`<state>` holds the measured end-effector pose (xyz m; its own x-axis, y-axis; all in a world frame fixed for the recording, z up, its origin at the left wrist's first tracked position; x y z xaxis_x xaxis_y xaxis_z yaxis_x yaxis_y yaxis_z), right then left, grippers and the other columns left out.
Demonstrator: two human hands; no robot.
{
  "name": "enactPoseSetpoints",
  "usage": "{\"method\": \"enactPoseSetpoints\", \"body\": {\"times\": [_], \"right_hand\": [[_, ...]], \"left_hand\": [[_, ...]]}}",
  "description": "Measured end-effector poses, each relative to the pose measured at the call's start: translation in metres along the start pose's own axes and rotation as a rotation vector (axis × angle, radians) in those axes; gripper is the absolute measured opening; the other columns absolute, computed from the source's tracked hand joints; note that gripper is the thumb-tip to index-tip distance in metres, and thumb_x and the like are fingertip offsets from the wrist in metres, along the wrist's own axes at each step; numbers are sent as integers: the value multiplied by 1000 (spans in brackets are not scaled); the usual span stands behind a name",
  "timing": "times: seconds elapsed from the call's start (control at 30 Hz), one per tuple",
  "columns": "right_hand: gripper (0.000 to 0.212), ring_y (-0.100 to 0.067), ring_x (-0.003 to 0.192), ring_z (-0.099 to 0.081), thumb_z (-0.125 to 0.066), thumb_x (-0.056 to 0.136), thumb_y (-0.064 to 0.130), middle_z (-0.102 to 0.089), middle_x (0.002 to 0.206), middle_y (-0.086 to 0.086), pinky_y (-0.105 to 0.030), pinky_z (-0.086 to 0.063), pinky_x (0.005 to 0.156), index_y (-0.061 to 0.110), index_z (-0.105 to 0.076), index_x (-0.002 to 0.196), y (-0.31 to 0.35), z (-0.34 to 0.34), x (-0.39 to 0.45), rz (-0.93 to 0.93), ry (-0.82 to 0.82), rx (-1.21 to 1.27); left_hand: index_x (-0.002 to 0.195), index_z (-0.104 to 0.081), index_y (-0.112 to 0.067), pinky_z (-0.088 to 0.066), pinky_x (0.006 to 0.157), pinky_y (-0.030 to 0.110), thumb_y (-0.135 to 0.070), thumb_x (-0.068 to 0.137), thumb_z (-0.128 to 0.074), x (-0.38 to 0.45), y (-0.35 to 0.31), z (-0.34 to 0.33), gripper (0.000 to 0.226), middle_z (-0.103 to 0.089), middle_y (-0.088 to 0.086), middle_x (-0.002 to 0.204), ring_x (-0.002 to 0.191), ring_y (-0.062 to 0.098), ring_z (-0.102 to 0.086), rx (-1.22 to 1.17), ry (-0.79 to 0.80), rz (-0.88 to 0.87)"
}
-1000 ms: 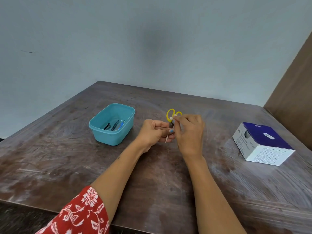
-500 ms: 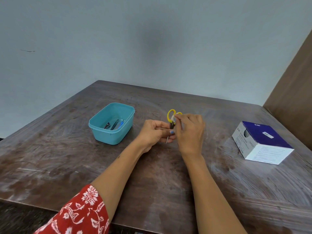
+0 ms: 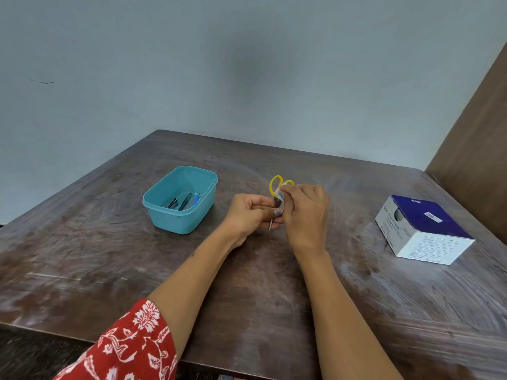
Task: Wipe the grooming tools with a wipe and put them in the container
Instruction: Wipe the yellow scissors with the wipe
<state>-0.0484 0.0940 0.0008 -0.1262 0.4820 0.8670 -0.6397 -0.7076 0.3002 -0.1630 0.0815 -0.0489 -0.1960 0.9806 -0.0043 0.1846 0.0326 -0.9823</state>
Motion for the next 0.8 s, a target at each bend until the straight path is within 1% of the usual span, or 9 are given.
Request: {"method": "enactPoseSetpoints", "body": {"times": [0.1,0.2,0.27,0.33,0.43,0.5,0.6,0.7,0.8], "right_hand": [[18,-27,71,-55,-53,82,17,-65,71,-3,-33,-35,70,13,-71,80,8,-3,-1,76,20,-21],[21,-28,68,-55,-51,82,20,-64,69,-3,-34,-37,69,15,-71,78,7,-4,-1,31,14,-36],[20,-29,70,-55,-52,81,16,-67,72,-4,-32,-41,70,14,-72,82,-2,-1,-2,-75,-26,7],[17,-26,77,-57,-58,82,7,-70,80,-4,-21,-38,74,12,-72,88,-13,4,-4,-212,-64,98],[17,-19,79,-66,-61,84,3,-72,88,-3,-28,-51,74,12,-71,94,-24,-1,-8,-421,-19,336],[13,-13,73,-68,-63,85,4,-72,83,-2,-26,-54,69,14,-70,92,-28,-8,-12,-582,10,509],[13,-6,59,-66,-66,82,0,-70,70,-1,-17,-51,59,9,-65,92,-34,-18,-19,-827,29,744],[17,-11,63,-65,-66,82,-2,-70,73,-5,-23,-54,65,2,-66,99,-37,-30,-28,-1041,64,1006],[20,-11,63,-65,-67,83,2,-69,78,-7,-30,-55,74,0,-66,102,-39,-32,-30,-1090,24,1082]], "left_hand": [[83,-66,0,-60,63,28,10,79,-62,4,-1,5,11,-71,2,62,58,13,-68,-12,-42,-28],[86,-66,1,-60,63,28,9,79,-63,4,-1,8,11,-71,3,65,60,14,-69,-39,-53,-31],[92,-64,6,-59,62,29,9,79,-63,4,0,6,14,-72,5,66,60,15,-69,-63,-44,-16],[100,-59,11,-59,59,27,9,79,-63,3,1,3,22,-71,8,66,60,17,-70,-92,-31,3],[98,-59,10,-59,59,27,9,79,-62,2,1,1,20,-71,8,66,59,16,-69,-107,-13,9],[93,-62,7,-60,63,30,8,79,-63,2,1,3,13,-72,8,68,62,17,-70,-114,-6,9],[98,-61,9,-60,66,32,7,79,-63,3,0,6,19,-73,9,73,66,19,-71,-139,-14,18],[99,-60,10,-60,65,31,7,80,-62,2,0,5,19,-73,9,72,65,20,-71,-151,-7,32],[99,-60,9,-60,64,30,7,81,-61,0,-1,2,19,-73,9,71,65,20,-71,-145,16,47]]}}
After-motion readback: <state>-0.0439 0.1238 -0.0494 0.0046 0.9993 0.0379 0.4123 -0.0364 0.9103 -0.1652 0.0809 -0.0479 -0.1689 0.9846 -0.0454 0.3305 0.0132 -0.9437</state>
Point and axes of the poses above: each hand's wrist, its own x-axis towards the middle knuckle, its own z-axis out of the back of the hand, y = z × x, the point moved 7 cm from there along x, towards the middle knuckle
